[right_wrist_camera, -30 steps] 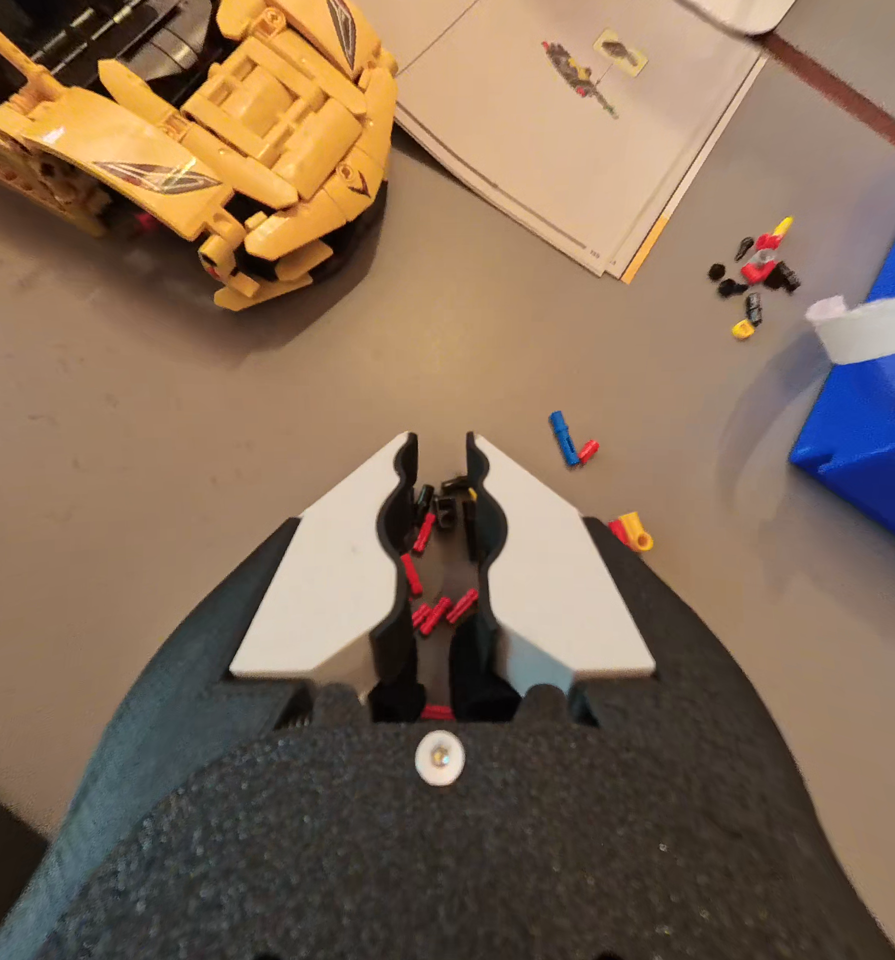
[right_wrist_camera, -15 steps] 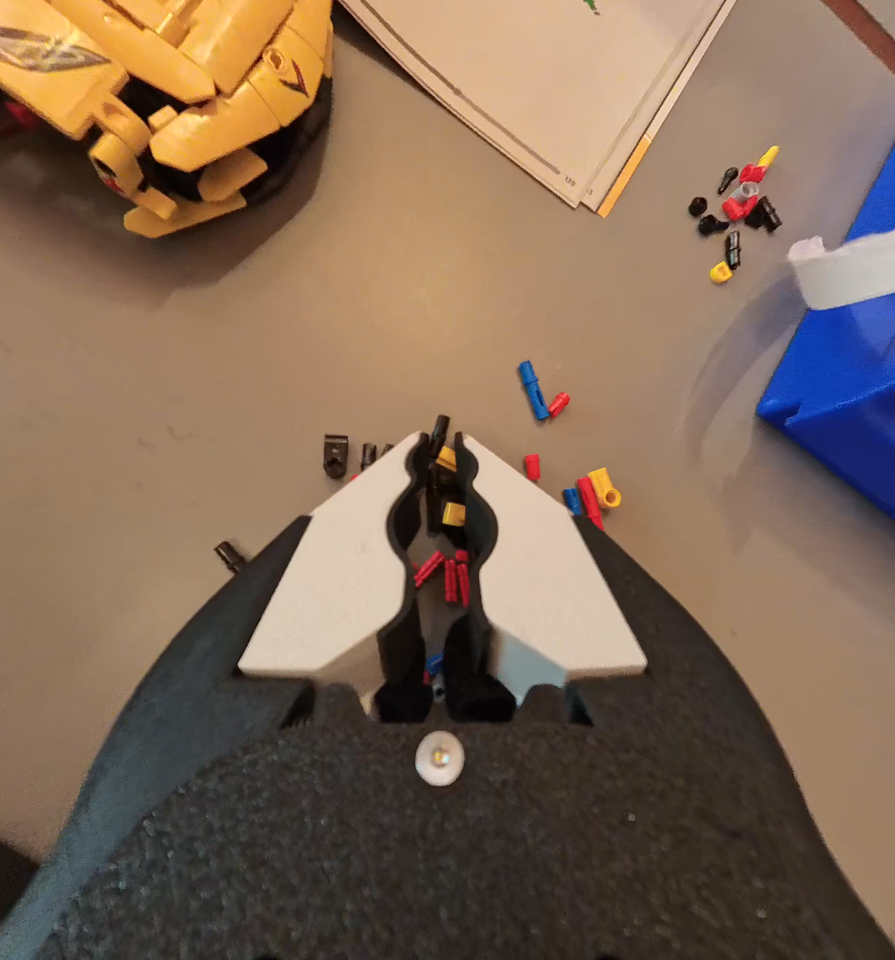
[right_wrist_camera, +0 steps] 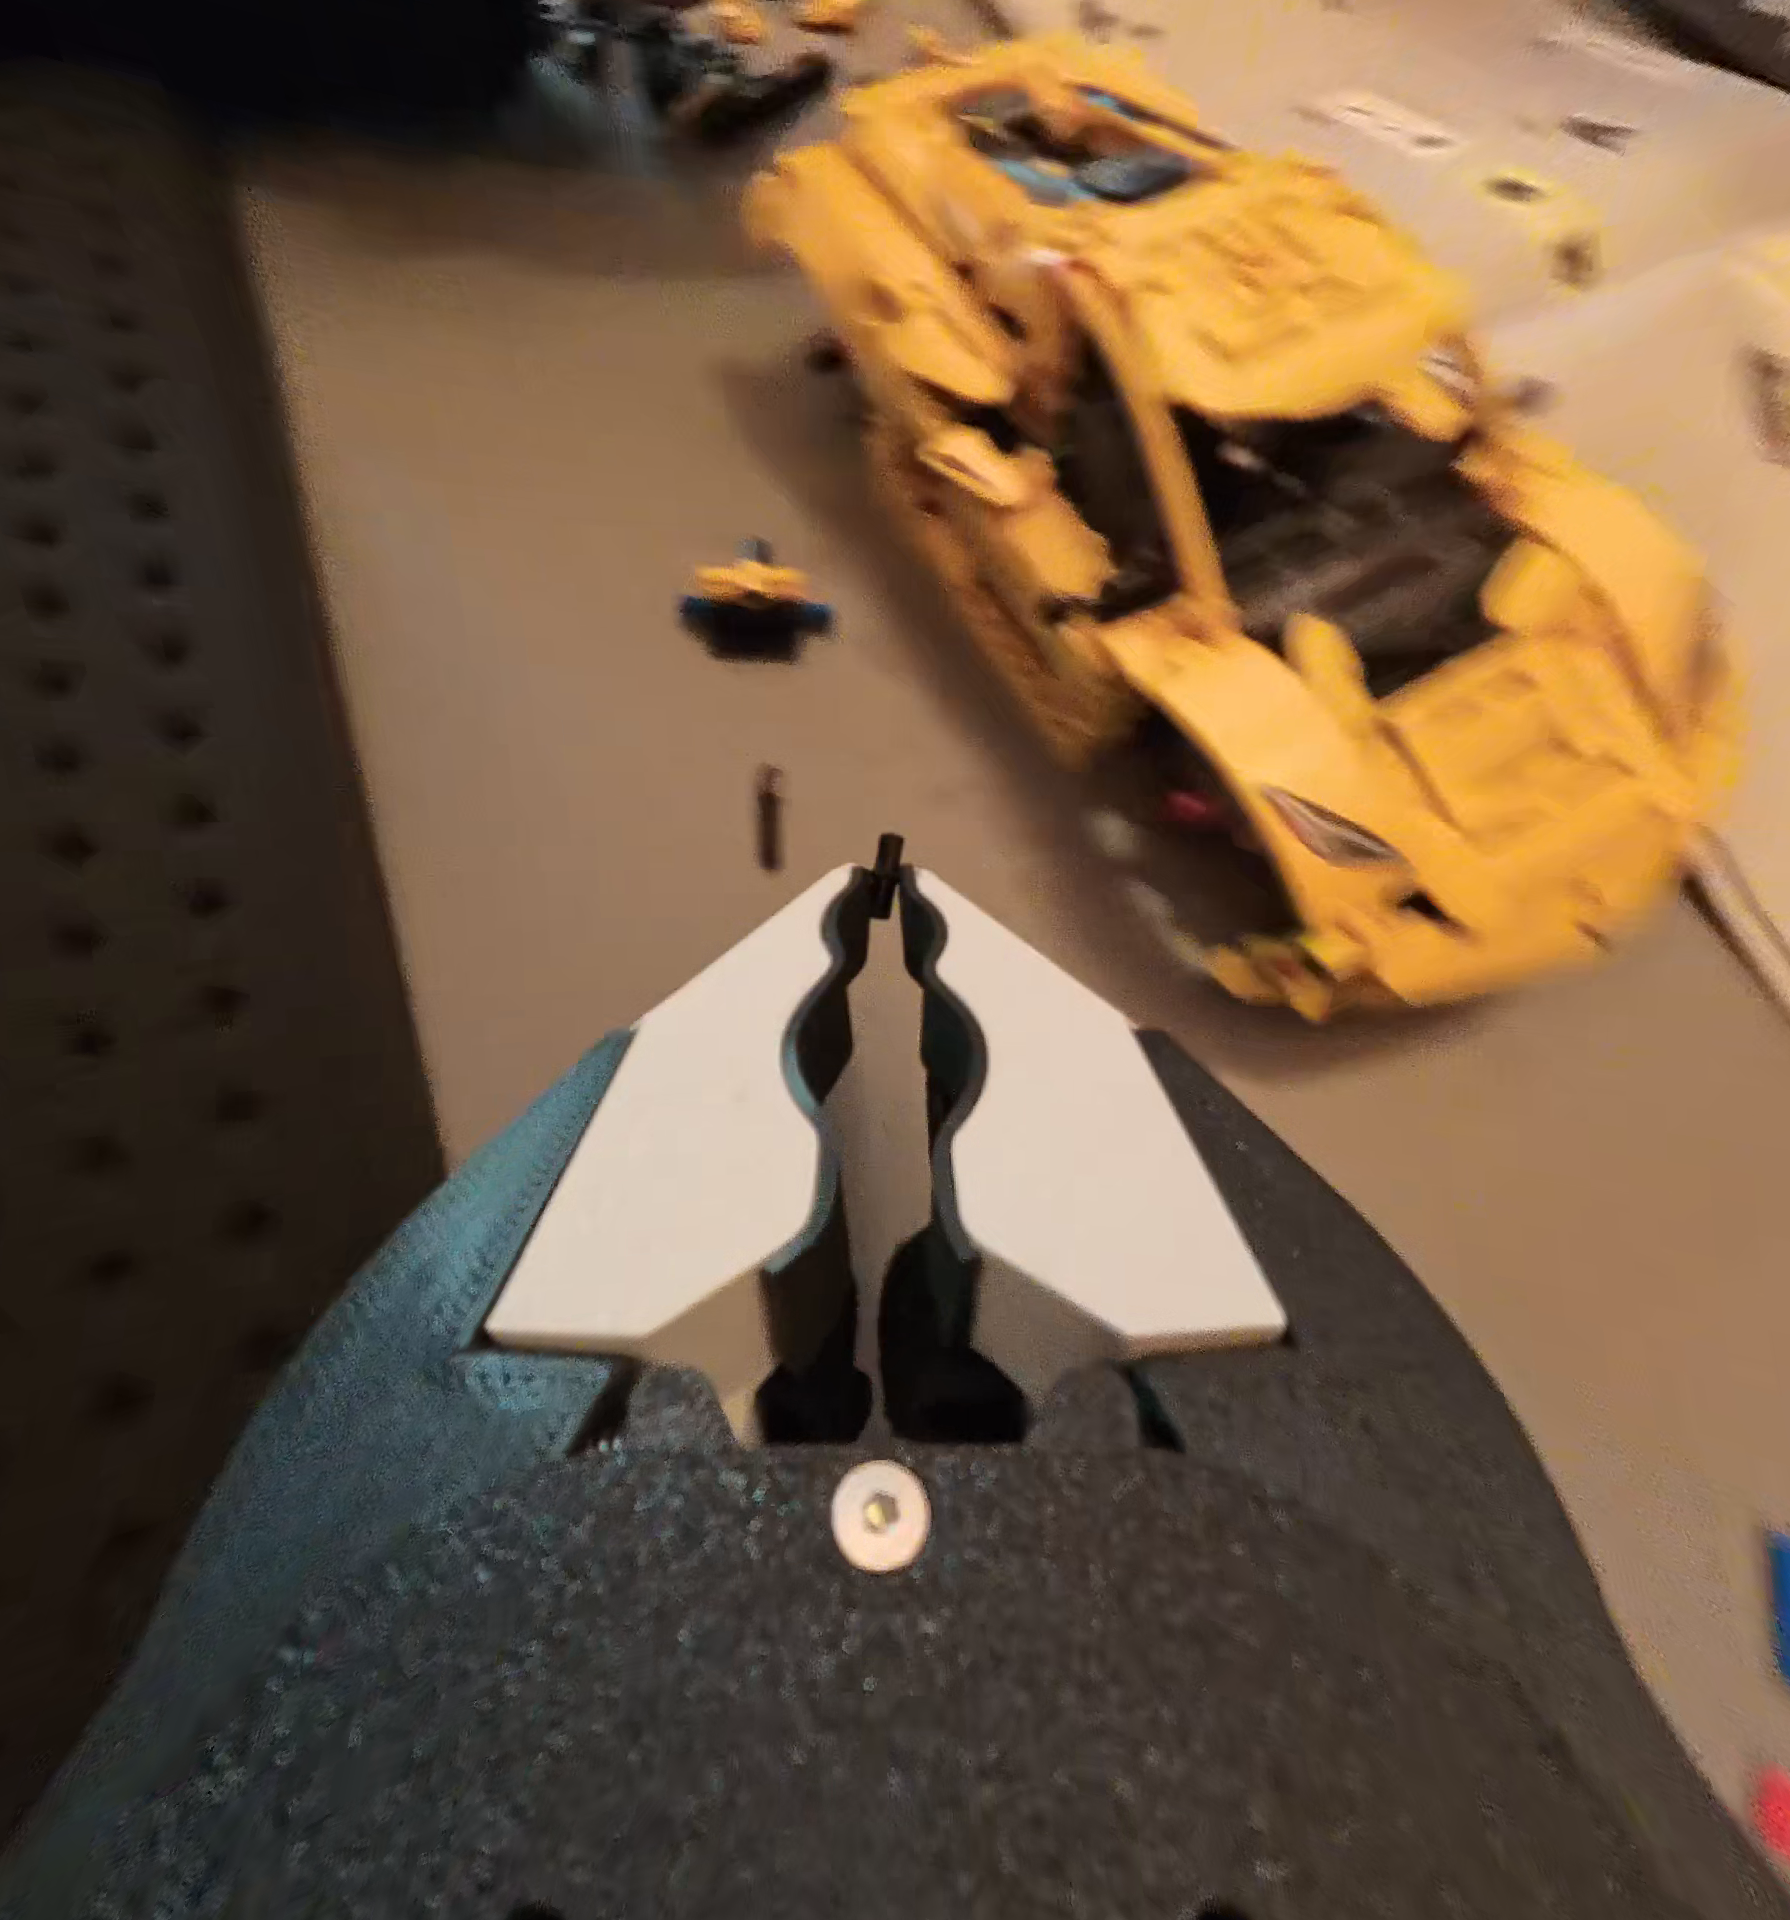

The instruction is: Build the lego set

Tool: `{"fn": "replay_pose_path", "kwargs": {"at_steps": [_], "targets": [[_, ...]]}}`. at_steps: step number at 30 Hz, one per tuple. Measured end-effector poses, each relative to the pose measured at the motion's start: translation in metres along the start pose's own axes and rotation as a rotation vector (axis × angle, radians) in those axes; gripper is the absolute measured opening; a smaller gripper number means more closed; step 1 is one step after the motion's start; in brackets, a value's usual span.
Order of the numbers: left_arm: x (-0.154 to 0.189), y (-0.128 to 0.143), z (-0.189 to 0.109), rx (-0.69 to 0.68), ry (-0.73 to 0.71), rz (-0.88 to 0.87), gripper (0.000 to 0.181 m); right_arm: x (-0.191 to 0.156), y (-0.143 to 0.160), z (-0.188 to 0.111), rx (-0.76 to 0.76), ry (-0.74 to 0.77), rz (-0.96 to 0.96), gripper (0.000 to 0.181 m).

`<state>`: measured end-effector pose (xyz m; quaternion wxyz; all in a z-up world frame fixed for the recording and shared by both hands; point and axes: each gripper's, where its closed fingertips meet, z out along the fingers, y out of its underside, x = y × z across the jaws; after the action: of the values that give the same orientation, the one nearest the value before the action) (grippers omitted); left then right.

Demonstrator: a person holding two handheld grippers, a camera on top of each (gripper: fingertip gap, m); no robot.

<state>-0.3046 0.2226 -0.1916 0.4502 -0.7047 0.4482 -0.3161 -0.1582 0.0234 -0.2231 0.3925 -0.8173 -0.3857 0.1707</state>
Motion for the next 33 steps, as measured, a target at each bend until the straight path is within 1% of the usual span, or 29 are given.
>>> {"fn": "replay_pose_path", "kwargs": {"at_steps": [2, 5, 7, 11, 14, 16, 18, 20, 23, 25, 27, 30, 33], "targets": [[0.0, 0.0, 0.0, 0.001, 0.001, 0.0, 0.013, -0.016, 0.0, 0.019, -0.047, -0.037, -0.056, 0.004], [0.001, -0.003, -0.002, 0.007, 0.003, 0.003, 0.013, -0.019, 0.007, 0.032, -0.105, -0.036, -0.067, 0.004], [0.001, -0.003, -0.002, 0.008, -0.001, 0.008, 0.013, -0.017, 0.013, 0.034, -0.137, -0.037, -0.049, 0.004], [-0.002, -0.001, -0.002, -0.002, -0.015, 0.019, 0.013, -0.017, 0.014, 0.034, -0.12, -0.051, -0.018, 0.004], [-0.02, -0.006, -0.009, -0.001, -0.095, 0.07, 0.013, -0.016, 0.014, 0.034, -0.104, -0.047, -0.017, 0.005], [-0.038, -0.016, -0.023, 0.017, -0.15, 0.088, 0.011, -0.016, 0.008, 0.031, -0.062, -0.042, -0.018, 0.009], [-0.058, -0.024, -0.042, 0.022, -0.178, 0.063, 0.012, -0.012, -0.004, 0.027, 0.024, -0.03, -0.007, 0.013], [-0.073, -0.028, -0.069, 0.018, -0.19, -0.004, 0.012, -0.001, -0.013, 0.021, 0.096, 0.002, 0.02, 0.013], [-0.086, -0.031, -0.114, 0.029, -0.204, -0.054, 0.012, 0.016, -0.015, 0.012, 0.133, 0.081, 0.042, 0.01], [-0.088, -0.02, -0.14, -0.042, -0.217, -0.052, 0.012, 0.025, -0.015, 0.008, 0.139, 0.148, 0.026, 0.007], [-0.086, -0.005, -0.163, -0.094, -0.248, -0.021, 0.013, 0.028, -0.016, 0.007, 0.143, 0.183, -0.004, 0.004], [-0.079, 0.025, -0.186, -0.151, -0.263, -0.001, 0.013, 0.027, -0.015, 0.01, 0.12, 0.208, -0.044, 0.004], [-0.076, 0.06, -0.204, -0.22, -0.263, -0.067, 0.015, 0.028, -0.012, 0.012, 0.102, 0.242, -0.055, 0.001]]}}
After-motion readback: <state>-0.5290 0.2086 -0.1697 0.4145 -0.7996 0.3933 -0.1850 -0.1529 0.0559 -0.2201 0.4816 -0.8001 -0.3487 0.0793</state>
